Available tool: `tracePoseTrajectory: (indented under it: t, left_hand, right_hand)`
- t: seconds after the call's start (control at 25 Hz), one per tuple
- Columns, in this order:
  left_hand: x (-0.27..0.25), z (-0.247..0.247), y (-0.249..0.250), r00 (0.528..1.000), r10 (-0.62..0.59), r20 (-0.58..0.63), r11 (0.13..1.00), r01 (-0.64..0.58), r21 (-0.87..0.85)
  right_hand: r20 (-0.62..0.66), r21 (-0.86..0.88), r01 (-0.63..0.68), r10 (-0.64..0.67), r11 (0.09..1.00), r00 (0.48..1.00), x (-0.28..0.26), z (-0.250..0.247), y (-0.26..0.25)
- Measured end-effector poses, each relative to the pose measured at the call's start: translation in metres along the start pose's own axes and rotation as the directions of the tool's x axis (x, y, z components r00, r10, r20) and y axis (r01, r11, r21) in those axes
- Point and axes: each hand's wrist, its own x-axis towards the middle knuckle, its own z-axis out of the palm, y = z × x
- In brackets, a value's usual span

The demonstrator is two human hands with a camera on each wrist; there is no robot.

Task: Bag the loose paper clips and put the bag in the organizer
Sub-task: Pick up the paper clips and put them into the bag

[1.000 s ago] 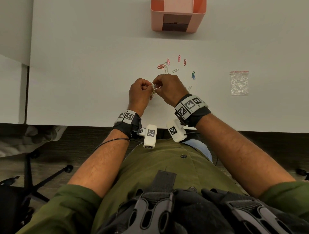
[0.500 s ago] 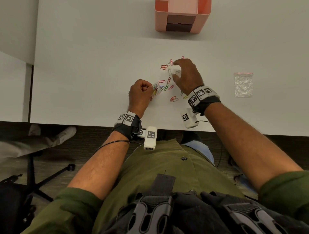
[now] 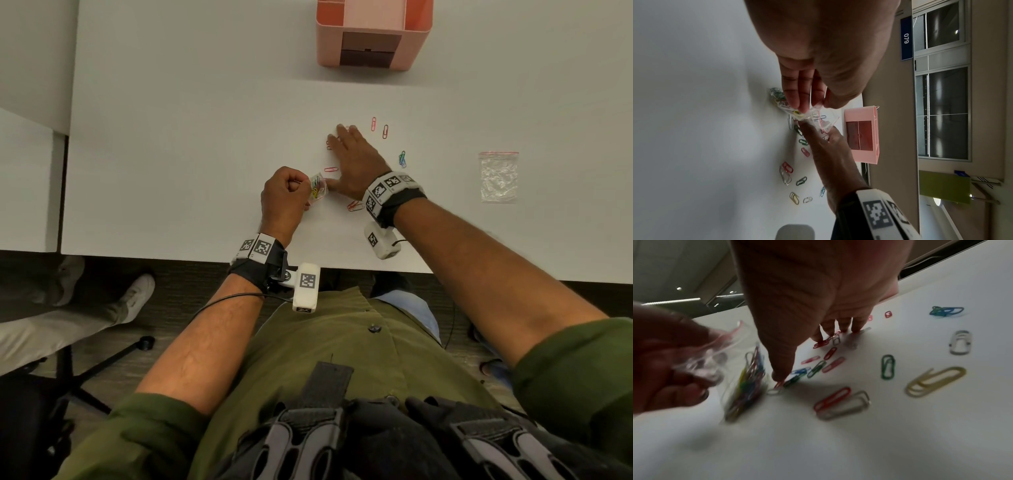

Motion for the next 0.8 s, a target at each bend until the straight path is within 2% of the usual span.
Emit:
tracePoseTrajectory:
  t: [0.12, 0.24, 0.32, 0.64, 0.8]
  left_hand:
    - [0.0, 0.002, 0.001, 1.0, 0.001, 0.007, 1.0, -0.001, -0.003]
    - [0.001, 0.002, 0.0, 1.0, 0.002, 0.011, 1.0, -0.001, -0.008]
    - [0.001, 0.002, -0.001, 1.0, 0.002, 0.01, 1.0, -0.002, -0.002]
    - [0.001, -0.001, -0.004, 1.0, 0.0, 0.007, 1.0, 0.0, -0.003]
    - [0.0, 0.002, -0.005, 1.0, -0.005, 0.007, 1.0, 0.005, -0.002]
  right_hand:
    - [-0.063, 0.021, 0.084, -0.082, 0.996, 0.995, -0.013, 0.012, -0.004]
    - [-0.205, 0.024, 0.181, -0.173, 0.983, 0.964, -0.024, 0.023, 0.005]
    - [-0.229, 0.015, 0.191, -0.182, 0.982, 0.956, -0.028, 0.024, 0.014]
    - [-0.157, 0.123, 0.115, -0.095, 0.986, 0.983, -0.044, 0.002, 0.028]
    - [0.043, -0.016, 0.121, -0.12, 0.992, 0.992, -0.056, -0.002, 0.029]
